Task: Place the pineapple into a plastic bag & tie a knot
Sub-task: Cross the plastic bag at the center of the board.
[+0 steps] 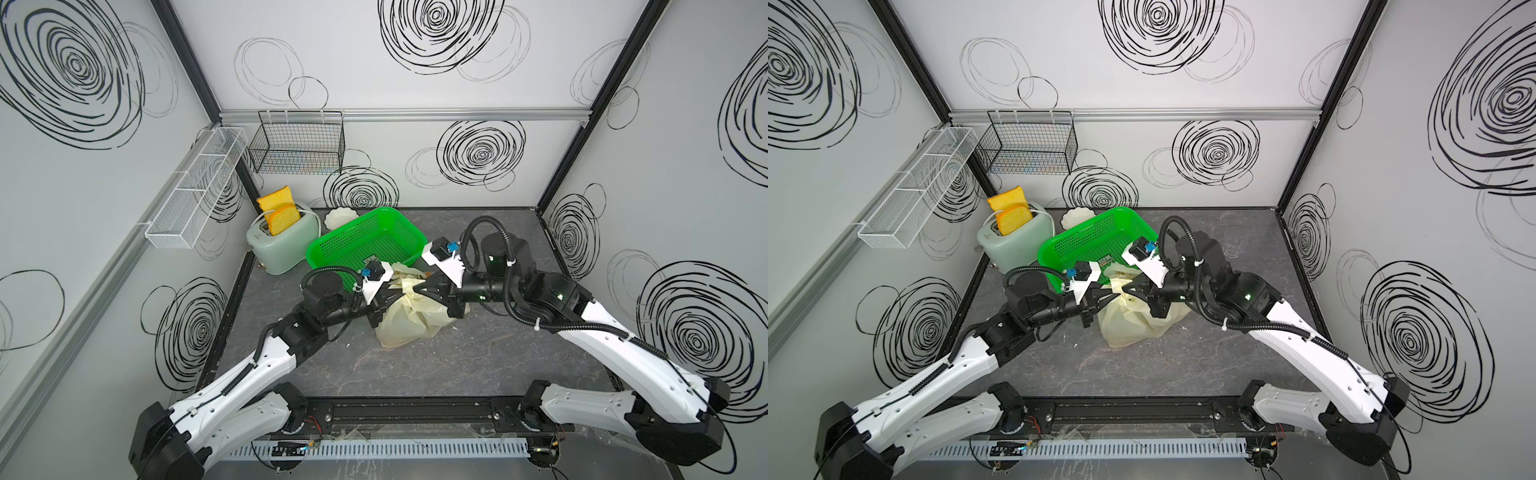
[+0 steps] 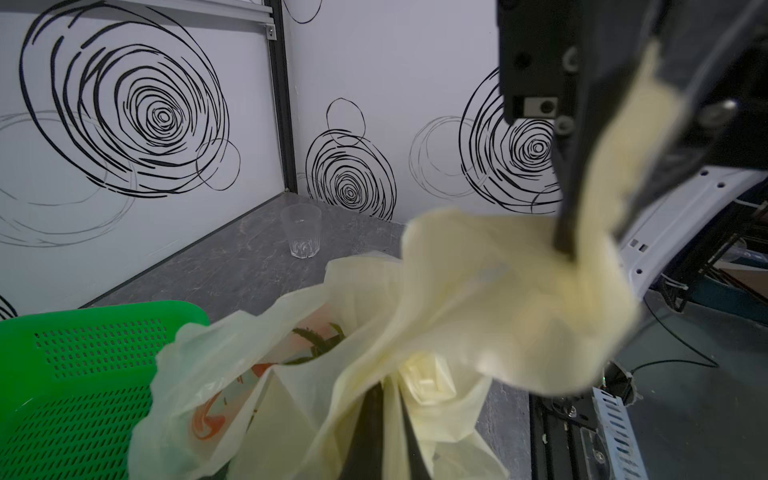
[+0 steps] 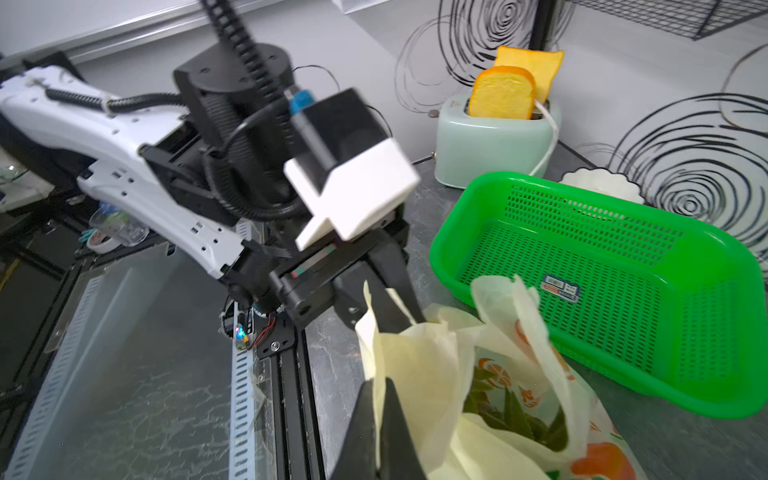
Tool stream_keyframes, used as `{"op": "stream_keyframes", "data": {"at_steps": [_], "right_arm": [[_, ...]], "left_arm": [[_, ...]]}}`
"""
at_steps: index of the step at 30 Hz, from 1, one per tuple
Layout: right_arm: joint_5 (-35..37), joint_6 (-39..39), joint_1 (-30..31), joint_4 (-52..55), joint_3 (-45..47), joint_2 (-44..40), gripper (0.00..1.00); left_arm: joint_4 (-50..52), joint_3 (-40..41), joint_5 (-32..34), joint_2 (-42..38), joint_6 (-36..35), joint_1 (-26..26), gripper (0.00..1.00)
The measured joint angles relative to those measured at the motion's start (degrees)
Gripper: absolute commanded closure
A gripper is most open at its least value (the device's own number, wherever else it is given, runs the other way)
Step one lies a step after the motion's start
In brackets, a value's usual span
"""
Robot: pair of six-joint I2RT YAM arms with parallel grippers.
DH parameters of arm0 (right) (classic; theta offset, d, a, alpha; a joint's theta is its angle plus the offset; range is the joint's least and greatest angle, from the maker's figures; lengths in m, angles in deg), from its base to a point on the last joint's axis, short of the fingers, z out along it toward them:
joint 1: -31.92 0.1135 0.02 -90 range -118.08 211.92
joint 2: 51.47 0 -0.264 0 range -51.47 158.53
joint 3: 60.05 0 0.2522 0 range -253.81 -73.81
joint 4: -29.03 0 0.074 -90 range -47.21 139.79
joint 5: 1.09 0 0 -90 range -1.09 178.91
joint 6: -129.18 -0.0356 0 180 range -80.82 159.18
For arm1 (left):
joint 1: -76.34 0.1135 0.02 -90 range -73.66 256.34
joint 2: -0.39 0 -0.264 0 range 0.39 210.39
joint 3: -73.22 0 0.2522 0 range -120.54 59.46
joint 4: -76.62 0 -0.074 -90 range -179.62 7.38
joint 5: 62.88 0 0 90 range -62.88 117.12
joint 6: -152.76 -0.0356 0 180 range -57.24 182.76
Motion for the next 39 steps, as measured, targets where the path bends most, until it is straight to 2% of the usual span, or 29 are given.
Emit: {"op": "stream_keyframes", "data": {"at_steps": [4, 9, 18, 24, 34, 39], "right_arm": [[0.37, 4.24, 3.13, -1.84, 4.66, -0.59, 1.0], [2.12, 9.22, 3.72, -1.99, 9.44, -0.44, 1.0], [10.86, 14.27, -0.42, -3.87, 12.37, 0.11, 1.0], [15.3, 14.73, -0.7, -8.74, 15.06, 0.2, 1.0], [9.9, 13.79, -0.28, -13.64, 19.71, 0.72, 1.0], [11.65, 9.57, -0.26, -19.45, 20.57, 3.23, 1.0]], "left_arm": [[0.0, -0.02, -0.24, 0.63, 0.87, 0.0, 1.0], [0.07, -0.39, -1.18, 0.61, 2.23, 0.31, 1.0], [0.92, -2.14, -4.46, -0.26, 5.07, 0.52, 1.0], [1.92, -3.32, -5.95, -0.35, 5.68, 0.52, 1.0], [3.5, -3.54, -3.87, -0.35, 6.16, 0.5, 1.0], [3.78, -4.52, -4.11, 0.31, 7.3, 0.04, 1.0]]}}
